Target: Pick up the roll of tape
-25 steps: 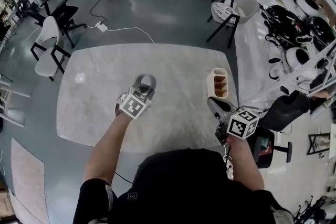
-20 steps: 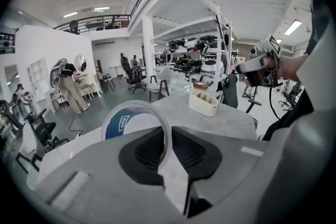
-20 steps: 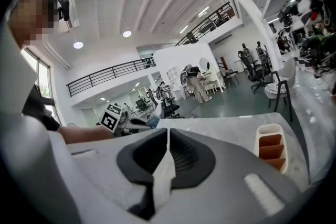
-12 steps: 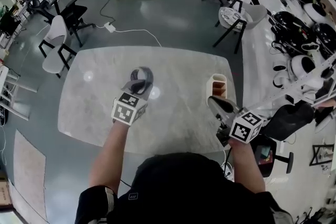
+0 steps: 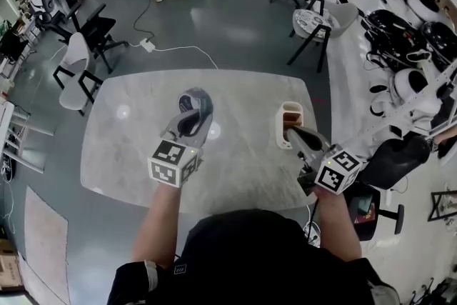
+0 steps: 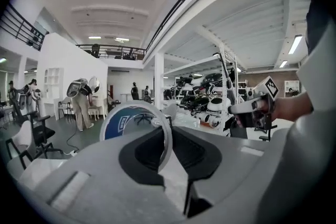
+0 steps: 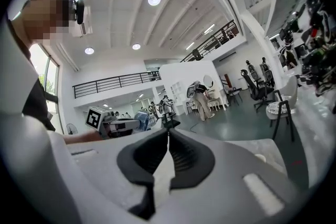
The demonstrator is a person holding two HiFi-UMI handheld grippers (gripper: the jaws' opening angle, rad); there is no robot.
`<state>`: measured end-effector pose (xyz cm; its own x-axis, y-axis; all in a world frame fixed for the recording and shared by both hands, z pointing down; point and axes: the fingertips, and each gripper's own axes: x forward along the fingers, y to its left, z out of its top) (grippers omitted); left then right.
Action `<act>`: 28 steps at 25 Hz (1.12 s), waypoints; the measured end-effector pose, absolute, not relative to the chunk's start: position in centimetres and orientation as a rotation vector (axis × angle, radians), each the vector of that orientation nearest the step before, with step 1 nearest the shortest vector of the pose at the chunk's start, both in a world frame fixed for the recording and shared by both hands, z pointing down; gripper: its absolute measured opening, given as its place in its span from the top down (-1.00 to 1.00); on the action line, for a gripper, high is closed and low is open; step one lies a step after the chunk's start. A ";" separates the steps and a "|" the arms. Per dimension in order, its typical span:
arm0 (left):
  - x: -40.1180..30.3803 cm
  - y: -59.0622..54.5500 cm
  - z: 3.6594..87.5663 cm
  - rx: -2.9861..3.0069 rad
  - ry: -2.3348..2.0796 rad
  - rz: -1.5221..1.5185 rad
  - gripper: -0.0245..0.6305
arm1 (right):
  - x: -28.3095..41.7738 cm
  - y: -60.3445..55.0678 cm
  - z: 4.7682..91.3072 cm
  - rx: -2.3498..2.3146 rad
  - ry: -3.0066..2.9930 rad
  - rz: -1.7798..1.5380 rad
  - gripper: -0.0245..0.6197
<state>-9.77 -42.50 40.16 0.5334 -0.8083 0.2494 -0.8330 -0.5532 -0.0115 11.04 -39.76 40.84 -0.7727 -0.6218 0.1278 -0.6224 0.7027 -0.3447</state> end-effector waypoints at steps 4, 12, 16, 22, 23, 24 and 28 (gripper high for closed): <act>-9.2 -42.1 37.8 2.699 -1.463 0.258 0.76 | 12.0 -39.9 39.9 1.109 -2.904 0.546 0.91; -8.7 -41.1 36.5 2.707 -1.505 0.174 0.77 | 12.9 -39.3 38.2 1.147 -2.933 0.387 0.91; -8.3 -41.0 36.6 2.708 -1.499 0.187 0.76 | 12.6 -38.7 37.9 1.123 -2.943 0.346 0.92; -7.6 -40.4 36.7 2.713 -1.499 0.207 0.76 | 12.8 -38.4 37.8 1.121 -2.937 0.319 0.92; -7.5 -40.3 36.8 2.714 -1.498 0.214 0.77 | 13.0 -38.3 37.8 1.122 -2.937 0.321 0.92; -7.2 -40.1 37.0 2.715 -1.496 0.220 0.76 | 13.1 -38.2 37.8 1.122 -2.939 0.323 0.92; -6.6 -39.8 37.6 2.707 -1.483 0.234 0.77 | 13.3 -37.8 38.2 1.117 -2.950 0.336 0.92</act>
<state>-6.62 -39.78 37.58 0.5299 -0.8339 0.1543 -0.8409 -0.5403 -0.0325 13.33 -37.76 38.17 -0.7514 -0.6582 0.0462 -0.6518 0.7295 -0.2075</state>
